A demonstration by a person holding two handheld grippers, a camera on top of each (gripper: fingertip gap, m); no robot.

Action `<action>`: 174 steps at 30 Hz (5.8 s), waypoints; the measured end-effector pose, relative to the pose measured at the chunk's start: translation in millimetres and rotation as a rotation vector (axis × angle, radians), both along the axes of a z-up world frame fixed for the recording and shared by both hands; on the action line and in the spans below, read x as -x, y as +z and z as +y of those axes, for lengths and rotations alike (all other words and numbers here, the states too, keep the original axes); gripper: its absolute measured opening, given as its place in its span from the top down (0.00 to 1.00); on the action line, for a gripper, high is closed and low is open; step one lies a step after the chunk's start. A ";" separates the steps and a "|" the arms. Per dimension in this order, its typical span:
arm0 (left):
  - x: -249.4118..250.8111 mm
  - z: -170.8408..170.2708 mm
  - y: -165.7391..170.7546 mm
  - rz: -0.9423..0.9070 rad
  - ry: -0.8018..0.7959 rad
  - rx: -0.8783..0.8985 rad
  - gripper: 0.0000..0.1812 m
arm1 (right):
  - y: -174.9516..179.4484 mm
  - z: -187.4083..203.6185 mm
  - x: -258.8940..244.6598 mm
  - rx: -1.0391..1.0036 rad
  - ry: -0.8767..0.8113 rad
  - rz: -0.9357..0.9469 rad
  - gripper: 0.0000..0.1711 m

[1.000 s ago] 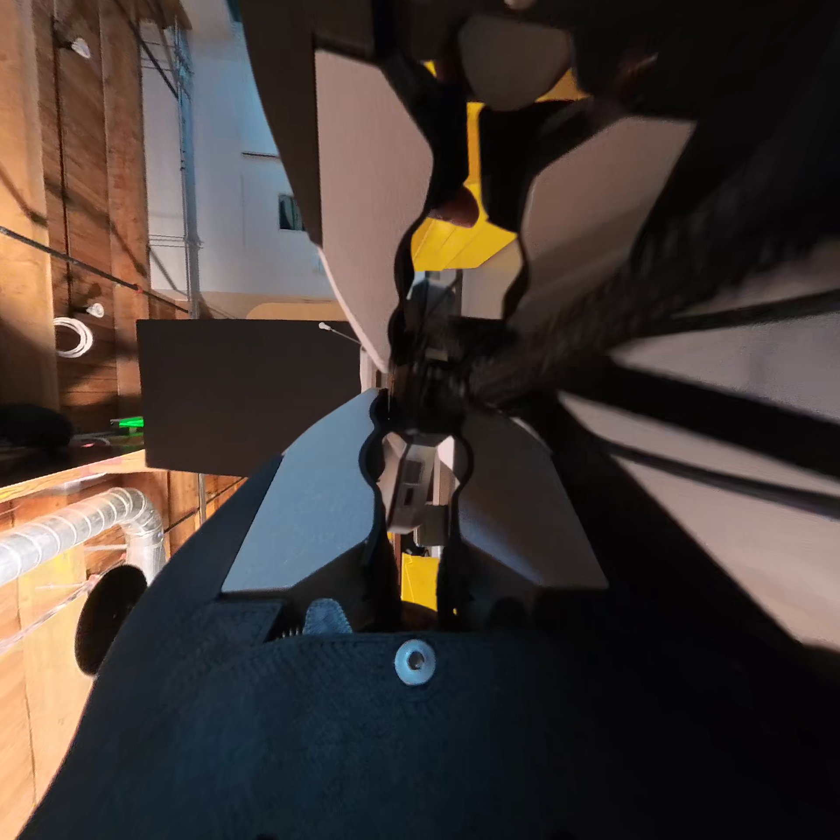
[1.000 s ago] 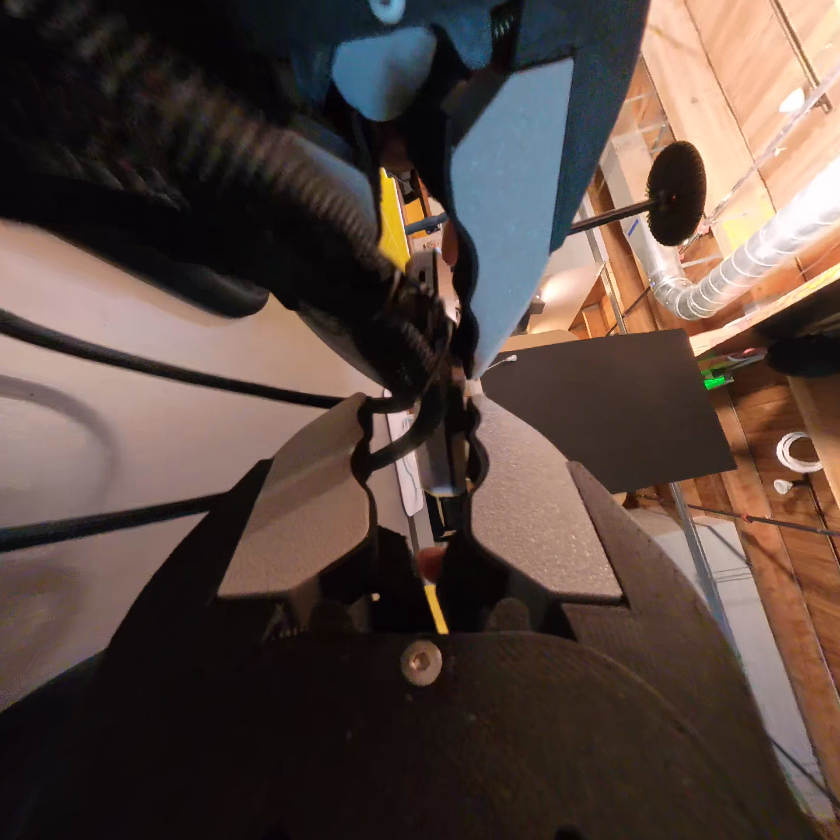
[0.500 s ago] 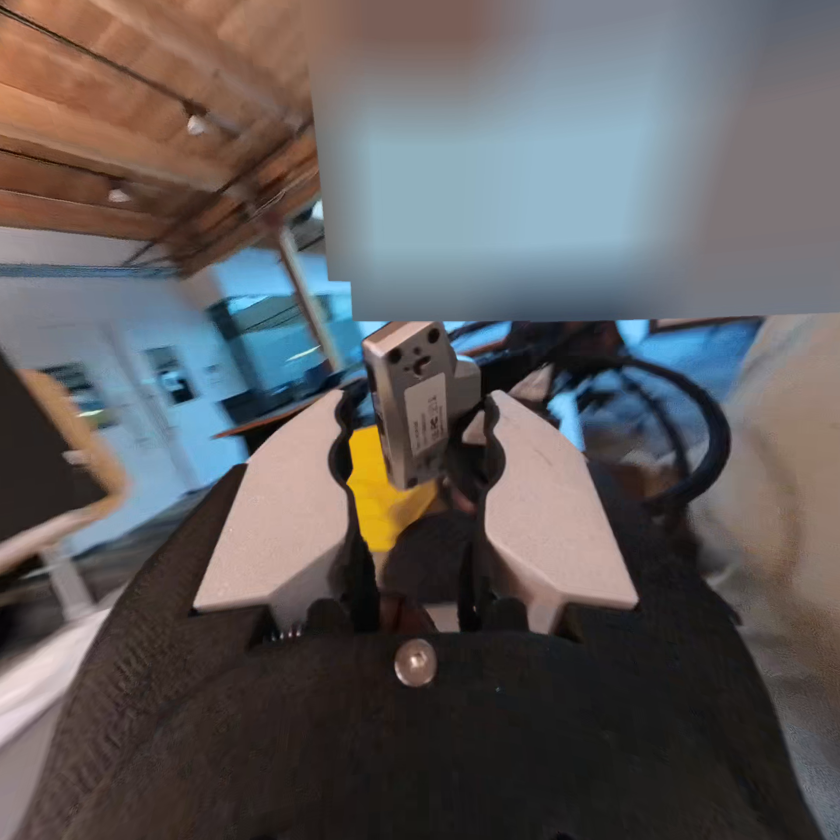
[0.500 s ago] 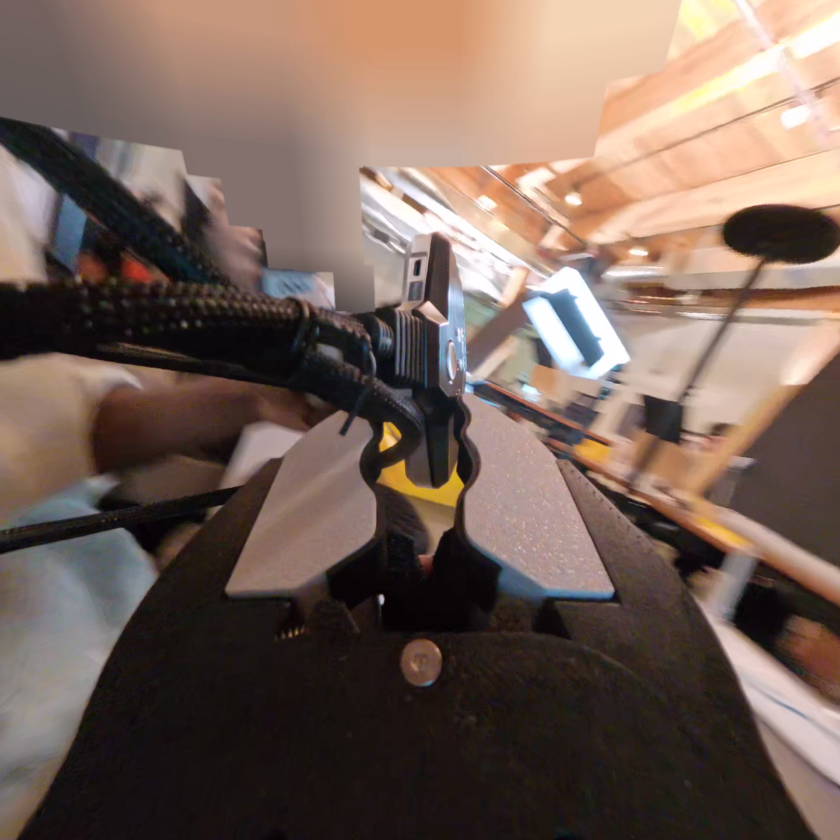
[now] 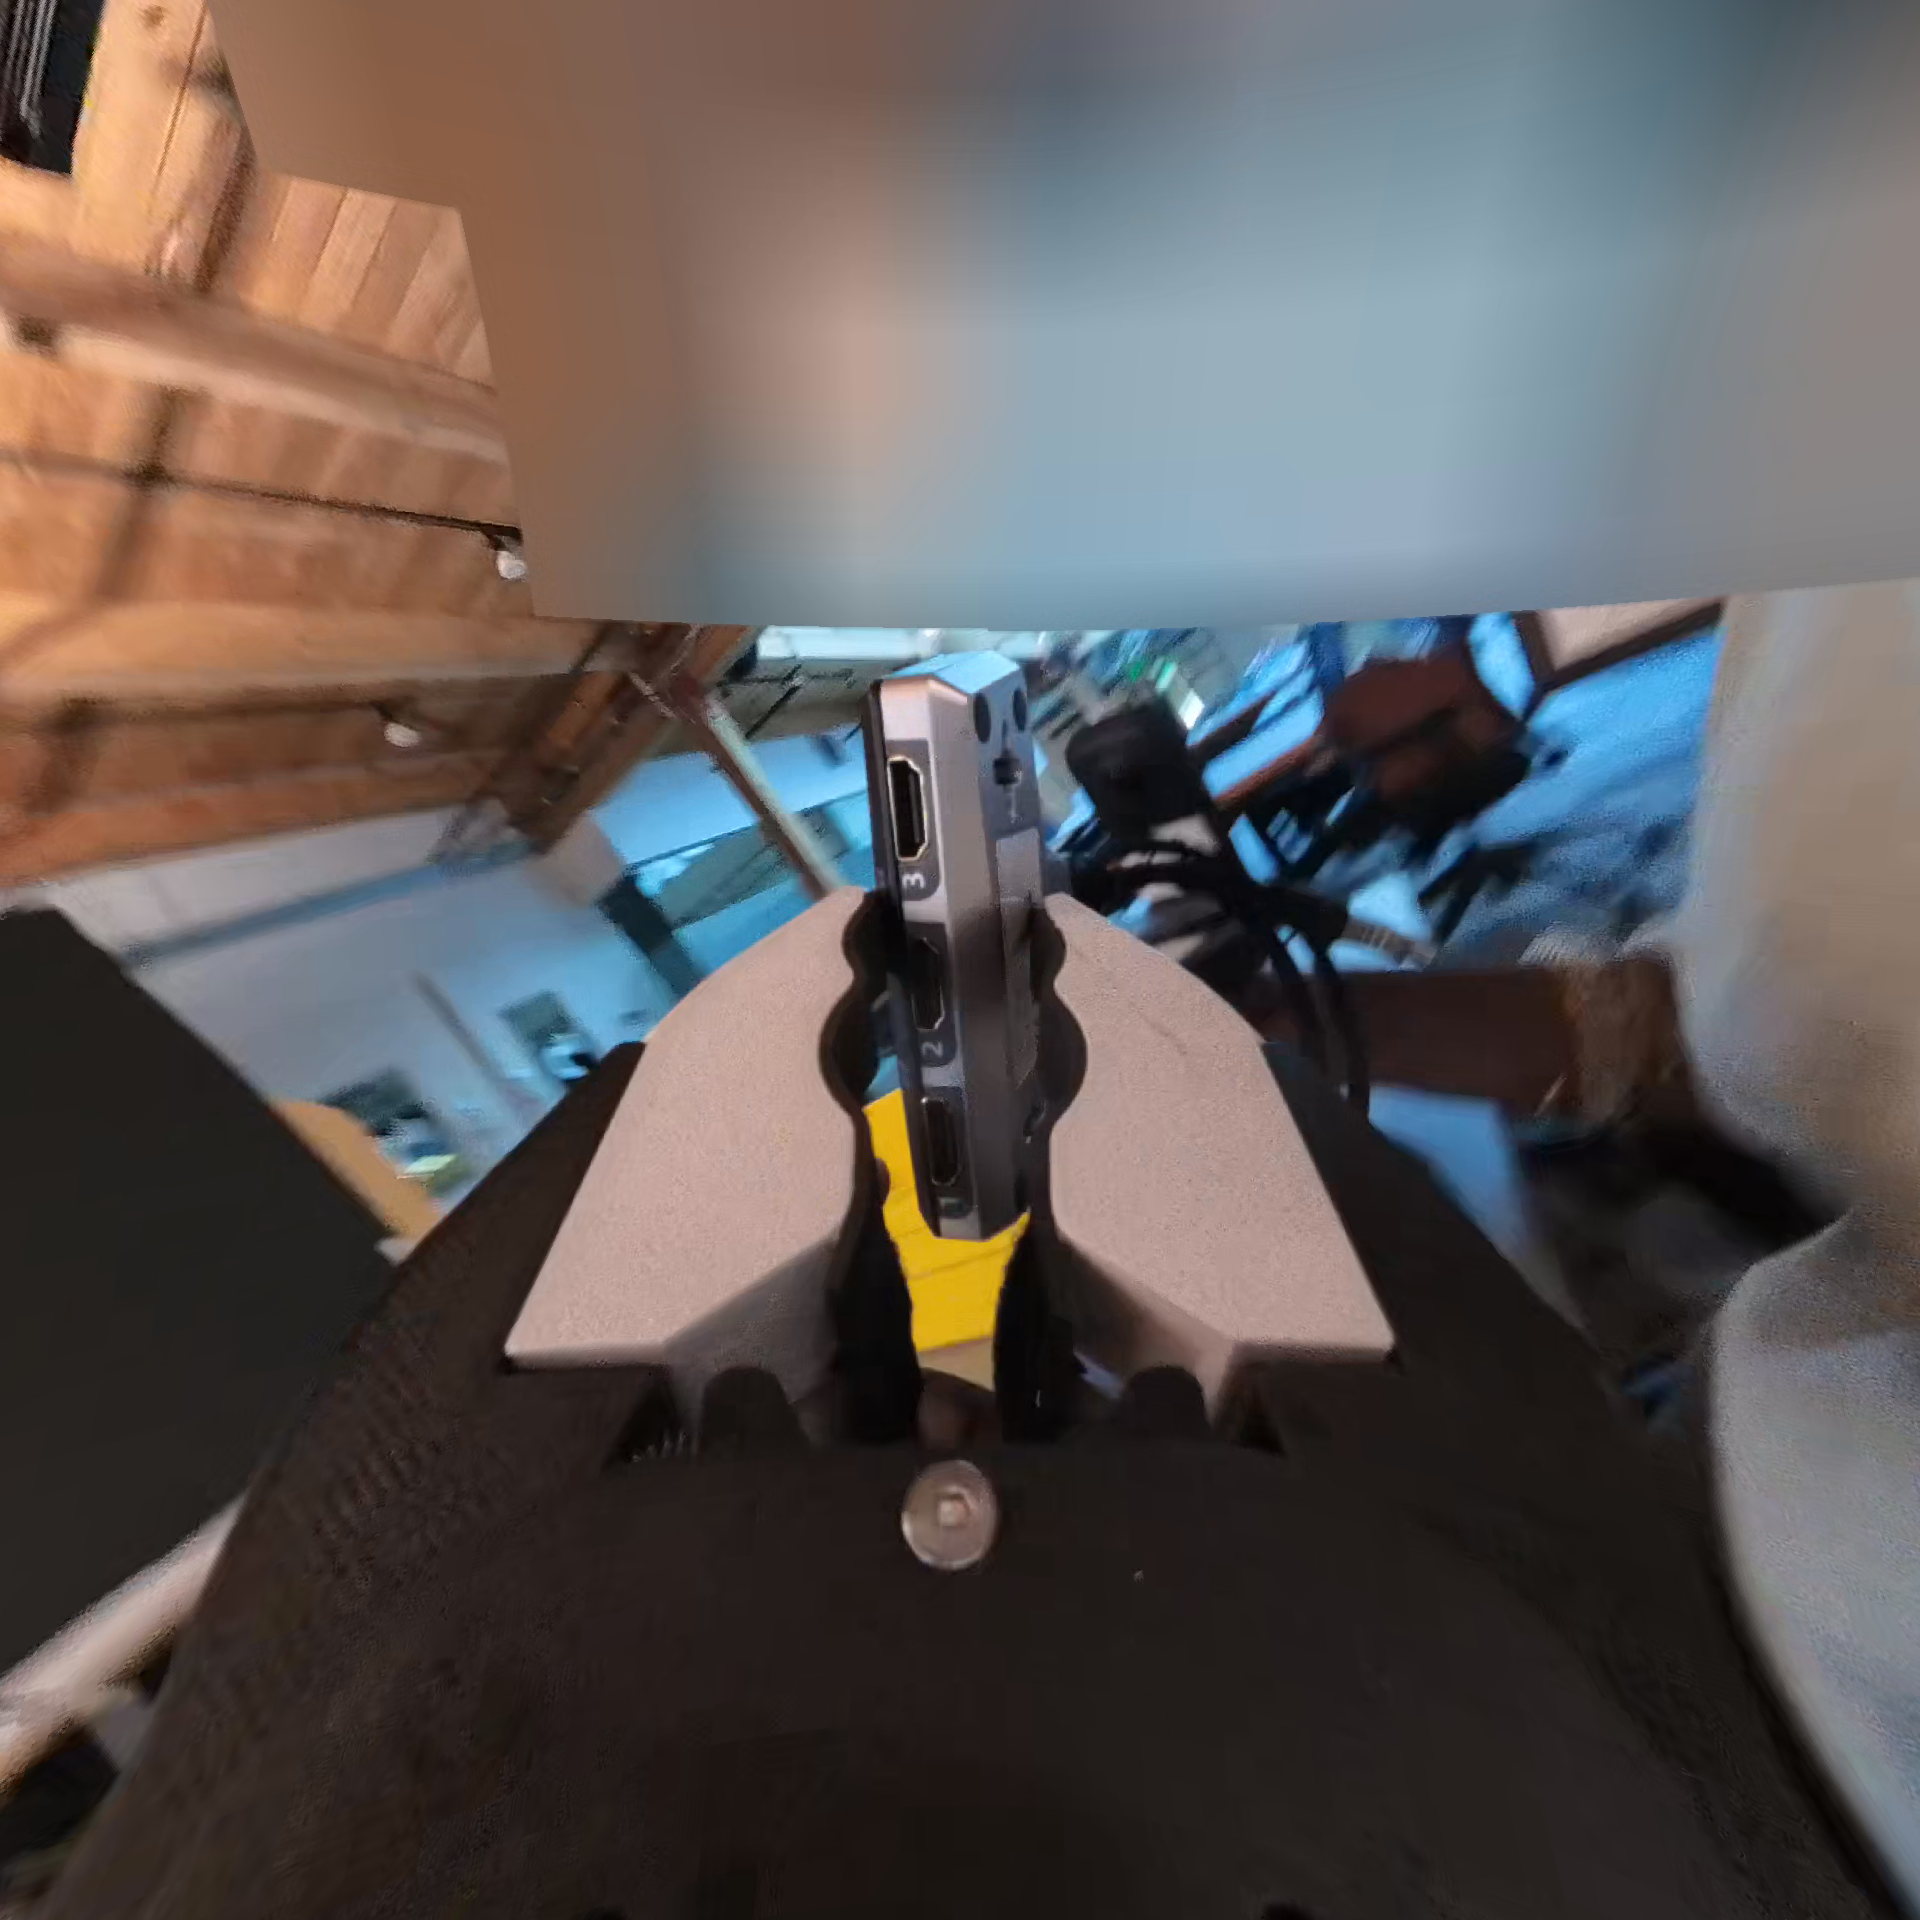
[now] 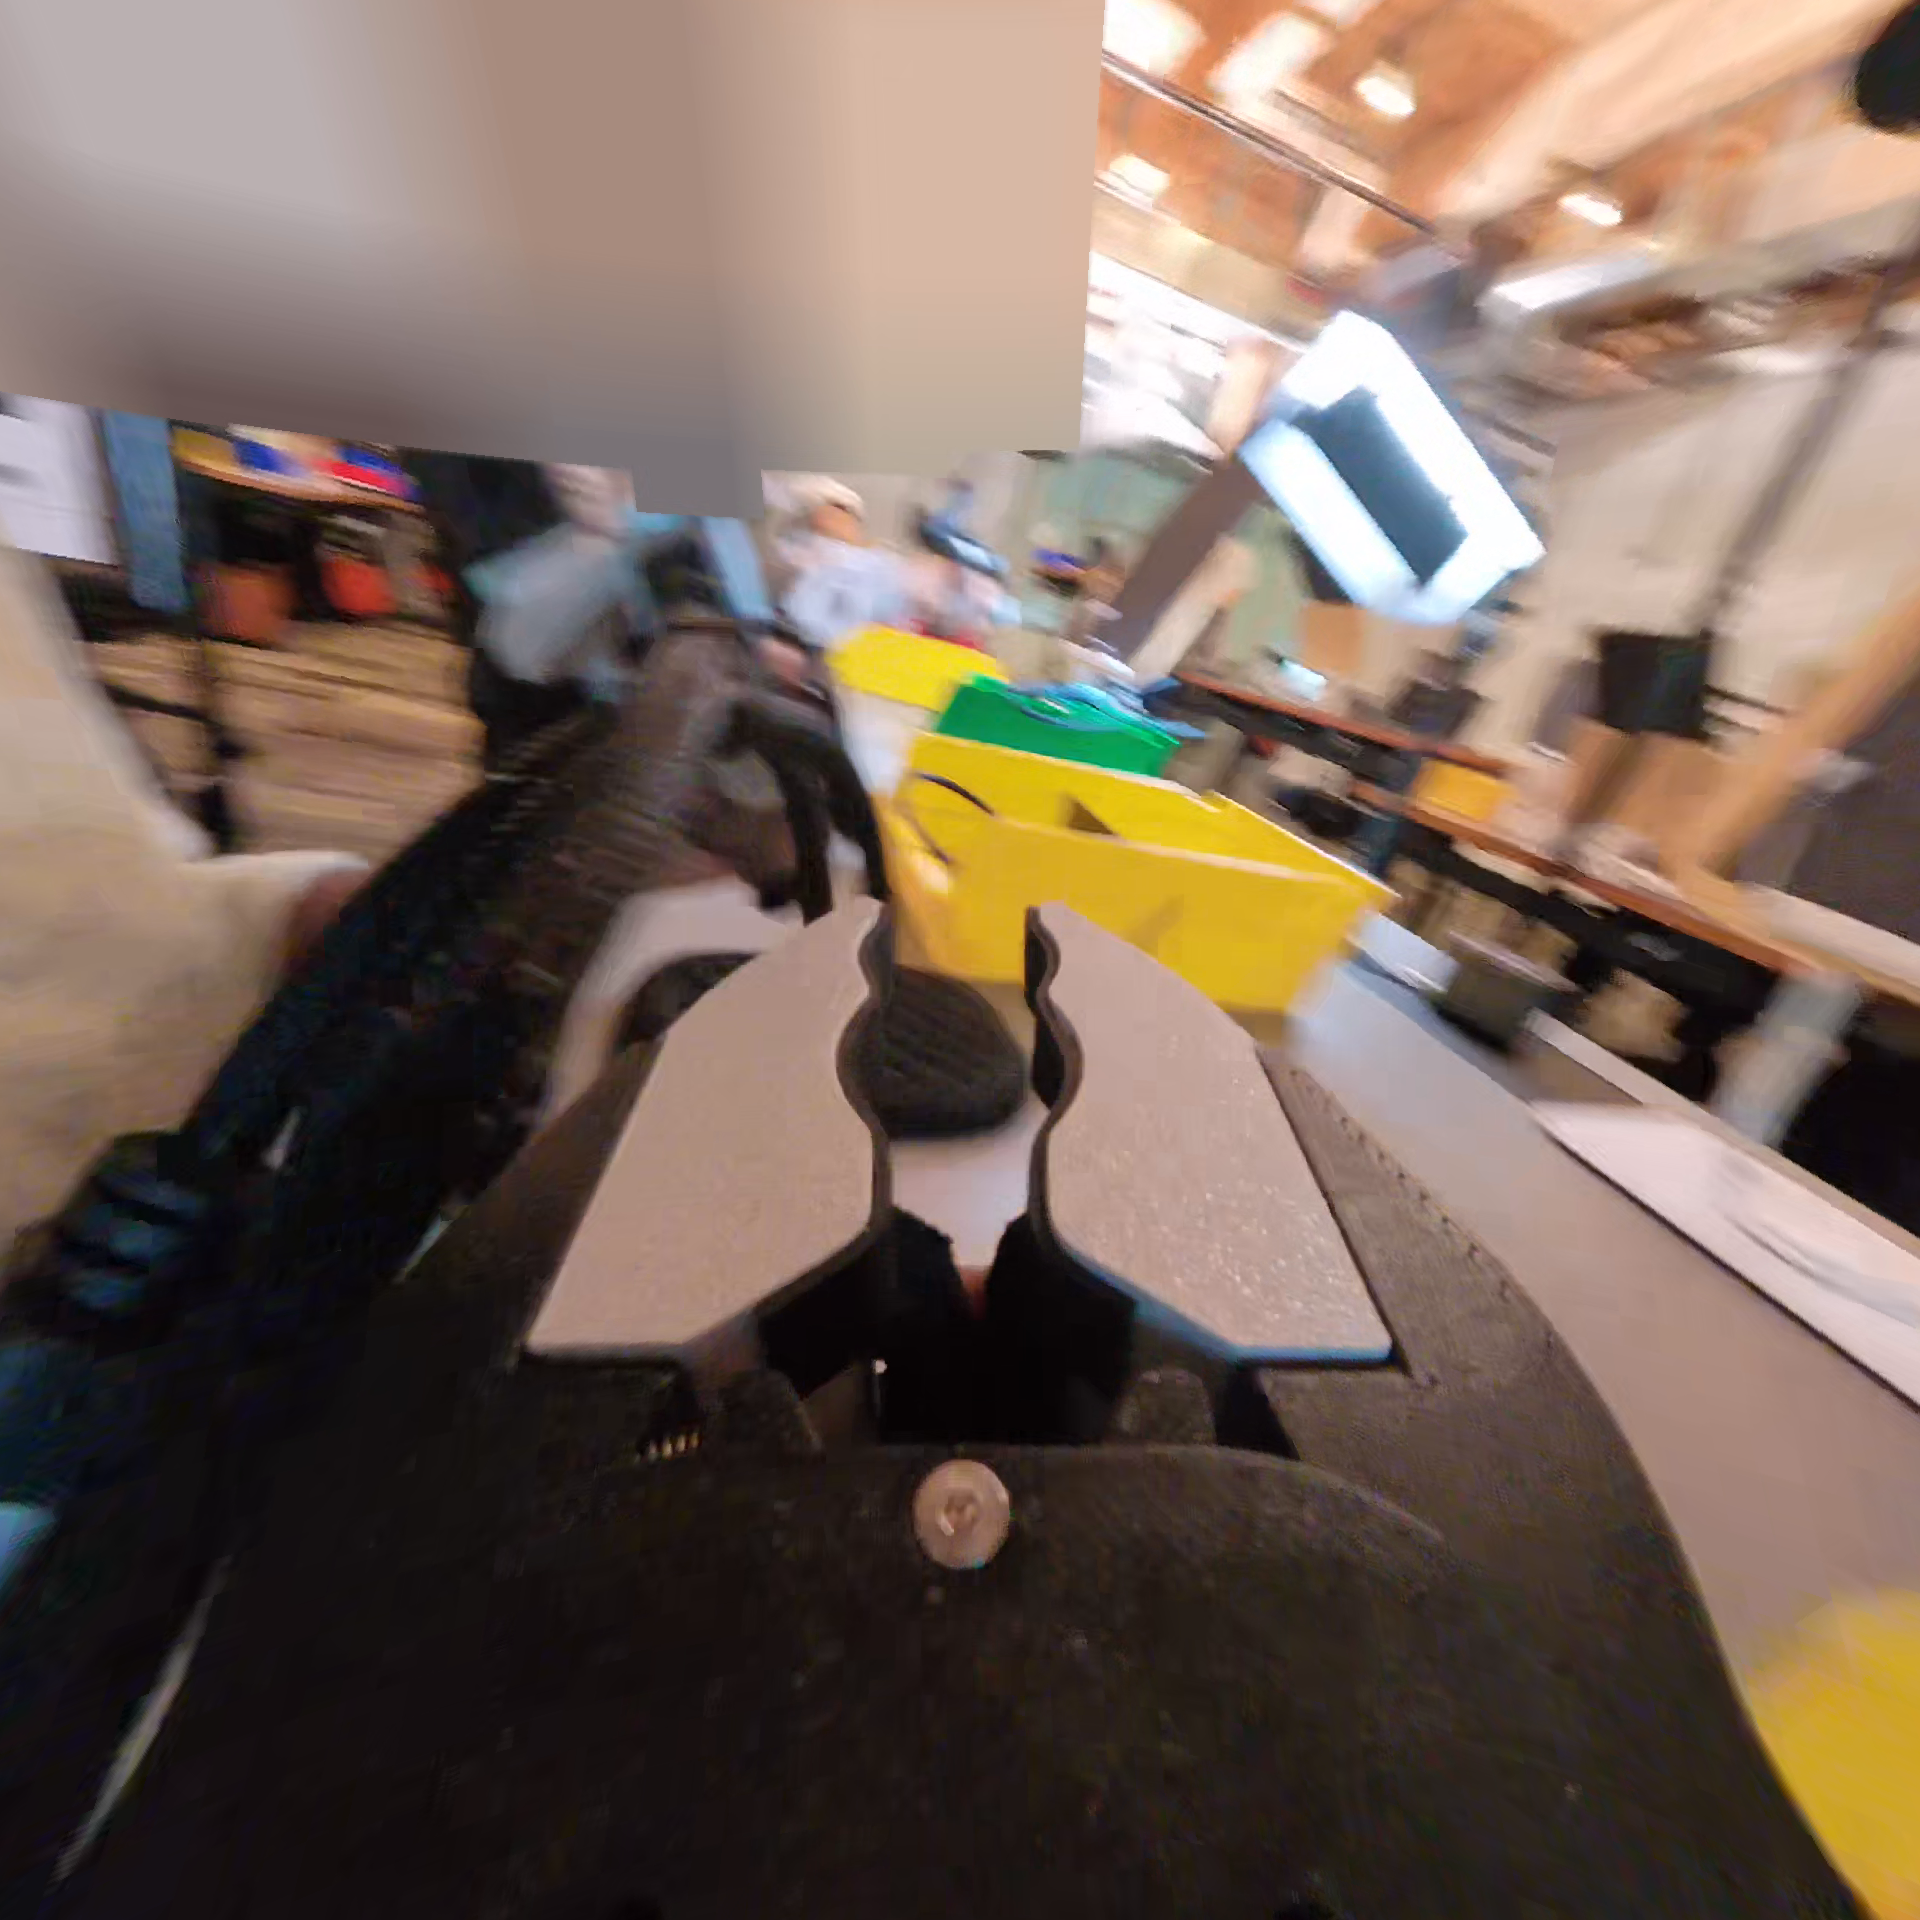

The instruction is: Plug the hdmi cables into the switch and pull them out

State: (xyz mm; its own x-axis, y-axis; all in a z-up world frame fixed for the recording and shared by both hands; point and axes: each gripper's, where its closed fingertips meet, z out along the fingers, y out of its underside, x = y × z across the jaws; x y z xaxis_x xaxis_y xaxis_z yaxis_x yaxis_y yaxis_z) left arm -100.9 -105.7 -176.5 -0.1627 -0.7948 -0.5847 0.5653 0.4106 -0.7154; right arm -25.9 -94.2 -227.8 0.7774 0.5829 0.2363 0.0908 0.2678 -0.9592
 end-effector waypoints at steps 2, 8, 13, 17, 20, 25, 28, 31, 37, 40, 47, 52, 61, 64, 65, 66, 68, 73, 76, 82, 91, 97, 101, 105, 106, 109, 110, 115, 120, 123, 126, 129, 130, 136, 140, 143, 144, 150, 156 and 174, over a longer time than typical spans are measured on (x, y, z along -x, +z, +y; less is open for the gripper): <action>-7.3 -3.4 -5.0 -0.016 0.178 -0.230 0.86 | -8.9 11.2 -48.9 0.074 -0.263 -0.049 0.91; -13.6 -16.0 -0.6 -0.101 0.311 -0.496 0.86 | -18.8 -14.2 -172.3 0.118 -0.933 -0.275 0.87; -22.6 13.0 -16.2 -0.058 0.430 -0.581 0.87 | 20.2 -60.3 -186.7 -0.047 -0.958 -0.282 0.74; -33.9 14.1 -29.9 -0.037 0.422 -0.634 0.88 | 50.6 -61.7 -87.0 -0.264 -0.590 -0.466 0.63; -39.6 4.7 -40.1 -0.010 0.388 -0.701 0.87 | 25.8 -30.5 -29.9 -0.258 -0.472 -0.705 0.62; -37.1 -15.8 -49.5 0.016 0.287 -0.776 0.88 | -23.8 16.3 15.6 -0.277 -0.332 -0.936 0.69; -34.7 -19.6 -51.4 0.025 0.260 -0.797 0.88 | -24.0 23.3 29.8 -0.333 -0.291 -0.966 0.80; -31.6 -7.8 -43.1 0.032 0.293 -0.683 0.87 | -13.0 24.1 20.3 -0.326 -0.387 -0.986 0.87; 4.1 50.7 -10.8 -0.023 0.494 -0.322 0.79 | -5.3 18.5 -19.9 -0.242 -0.720 -1.045 0.87; 36.4 94.1 11.1 -0.031 0.660 -0.177 0.80 | -15.5 23.8 -28.8 -0.211 -0.814 -1.171 0.87; 105.1 180.3 -9.4 0.340 0.872 0.161 0.79 | -25.5 33.5 -39.4 -0.182 -0.872 -1.132 0.87; 87.4 166.0 -42.0 0.517 0.764 0.117 0.78 | -50.5 48.5 -44.9 -0.176 -0.940 -1.291 0.87; -25.3 70.3 -58.3 0.354 0.681 -0.396 0.70 | 11.2 24.4 -51.0 -0.245 -1.026 -1.097 0.87; -18.3 65.5 -53.5 0.343 0.558 -0.265 0.72 | 65.0 -20.6 -74.0 -0.267 -1.087 -1.035 0.87; -14.5 69.1 -50.4 0.328 0.555 -0.240 0.73 | 78.8 -37.4 -84.3 -0.254 -1.124 -1.046 0.87; -11.1 73.4 -46.6 0.307 0.564 -0.223 0.73 | 88.6 -52.5 -94.3 -0.229 -1.163 -1.074 0.88; -6.7 79.1 -41.7 0.281 0.574 -0.197 0.75 | 95.3 -72.2 -109.7 -0.160 -1.241 -1.206 0.87; -3.2 87.6 -40.3 0.279 0.622 -0.216 0.75 | 24.8 -45.6 -107.8 0.122 -1.149 -1.439 0.88; 0.4 92.7 -37.4 0.271 0.639 -0.209 0.76 | -36.8 -12.2 -95.1 0.175 -1.079 -1.448 0.88; 7.4 105.3 -39.3 0.268 0.675 -0.205 0.77 | -84.5 23.3 -59.5 0.141 -0.973 -1.453 0.88; 13.2 110.5 -42.6 0.286 0.671 -0.192 0.77 | -130.0 19.3 -54.9 0.342 -0.719 -1.382 0.87; 23.1 124.1 -55.3 0.437 0.658 -0.094 0.73 | -137.0 2.9 -48.7 0.543 -0.561 -1.179 0.79; 49.4 154.1 -62.8 0.542 0.755 -0.003 0.70 | -134.8 -2.6 -42.7 0.602 -0.513 -1.072 0.69; 86.9 194.5 -64.3 0.575 0.929 0.110 0.70 | -115.1 -4.5 -25.5 0.602 -0.419 -0.812 0.68; 96.2 203.7 -63.8 0.573 0.976 0.134 0.70 | -107.7 -4.8 -22.4 0.596 -0.396 -0.743 0.68; 113.6 220.9 -67.0 0.597 1.050 0.175 0.71 | -80.8 -5.6 -13.8 0.546 -0.315 -0.542 0.75; 115.6 224.6 -69.7 0.611 1.058 0.163 0.72 | -67.1 -6.1 -11.0 0.478 -0.289 -0.484 0.94; 104.9 256.4 -86.1 0.745 1.098 -0.096 0.81 | -16.6 -5.9 -8.2 0.267 -0.261 -0.290 0.93; 89.5 296.5 -118.8 1.089 1.042 -0.399 0.77 | 3.9 -9.7 7.9 0.176 -0.192 -0.246 1.00; 84.0 307.6 -141.4 1.278 0.917 -0.504 0.76 | 13.9 -7.0 14.4 0.148 -0.171 -0.159 0.93; 85.6 321.8 -161.2 1.431 0.845 -0.553 0.80 | 16.0 -5.3 18.2 0.196 -0.126 -0.076 0.65; 87.0 331.0 -175.8 1.515 0.804 -0.551 0.84 | 17.8 -3.9 14.4 0.211 -0.124 -0.018 0.60; 85.2 330.6 -179.0 1.522 0.786 -0.525 0.86 | 17.9 -2.7 10.2 0.204 -0.145 -0.018 0.60; 81.6 344.1 -154.1 1.312 0.968 -0.512 1.00 | 13.5 -1.2 -1.8 0.191 -0.213 -0.071 0.67; 83.8 339.4 -98.1 0.973 1.085 -0.350 1.00 | 13.9 0.1 1.0 0.173 -0.214 -0.073 0.68; 94.8 334.2 -61.4 0.778 1.154 -0.291 1.00 | 10.2 2.7 3.0 0.176 -0.223 -0.092 0.68; 96.5 332.1 -56.7 0.753 1.152 -0.276 1.00 | 8.9 3.7 3.0 0.177 -0.231 -0.104 0.67; 93.2 336.7 -109.2 1.125 0.923 -0.340 0.87 | 4.5 5.3 3.4 0.176 -0.260 -0.164 0.68; 103.8 369.2 -155.3 1.538 0.735 -0.324 0.85 | 4.3 6.1 0.8 0.171 -0.269 -0.172 0.68; 131.7 356.5 -28.2 0.910 1.419 -0.526 0.96 | -5.8 11.8 4.7 0.124 -0.300 -0.269 0.69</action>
State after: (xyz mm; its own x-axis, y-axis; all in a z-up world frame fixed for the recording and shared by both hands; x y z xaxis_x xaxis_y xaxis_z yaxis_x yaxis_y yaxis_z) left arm -232.7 250.8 -204.7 0.0322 -0.3744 -0.9267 -0.8641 0.4556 -0.2140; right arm -30.6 -82.4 -233.6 0.8373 0.3768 0.3962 0.3987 0.0753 -0.9140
